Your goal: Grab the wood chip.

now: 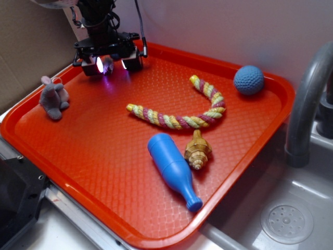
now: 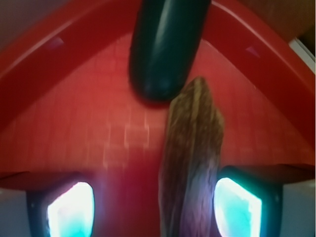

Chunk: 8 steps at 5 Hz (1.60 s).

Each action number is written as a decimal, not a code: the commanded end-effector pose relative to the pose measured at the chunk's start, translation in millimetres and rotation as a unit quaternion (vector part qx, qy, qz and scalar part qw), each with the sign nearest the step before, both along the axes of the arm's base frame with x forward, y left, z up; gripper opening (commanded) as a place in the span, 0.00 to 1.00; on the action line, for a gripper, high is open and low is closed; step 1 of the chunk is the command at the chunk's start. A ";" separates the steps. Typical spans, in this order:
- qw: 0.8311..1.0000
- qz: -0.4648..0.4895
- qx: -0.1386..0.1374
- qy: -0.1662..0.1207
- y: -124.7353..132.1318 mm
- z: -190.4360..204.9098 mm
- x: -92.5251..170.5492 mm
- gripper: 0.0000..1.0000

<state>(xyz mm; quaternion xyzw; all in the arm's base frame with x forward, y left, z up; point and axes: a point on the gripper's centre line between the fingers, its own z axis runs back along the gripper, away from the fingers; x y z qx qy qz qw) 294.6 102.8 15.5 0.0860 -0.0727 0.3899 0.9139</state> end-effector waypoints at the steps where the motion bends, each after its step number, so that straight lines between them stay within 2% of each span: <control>1: 1.000 0.017 0.005 0.004 12.9 0.1 -8.0 0.00; 6: 1.000 0.021 0.014 0.002 14.2 7.2 -11.3 0.00; 7: 1.000 0.010 0.000 0.030 14.9 25.2 -20.5 0.00; 8: 0.999 0.011 -0.004 0.039 17.6 42.4 -33.5 0.00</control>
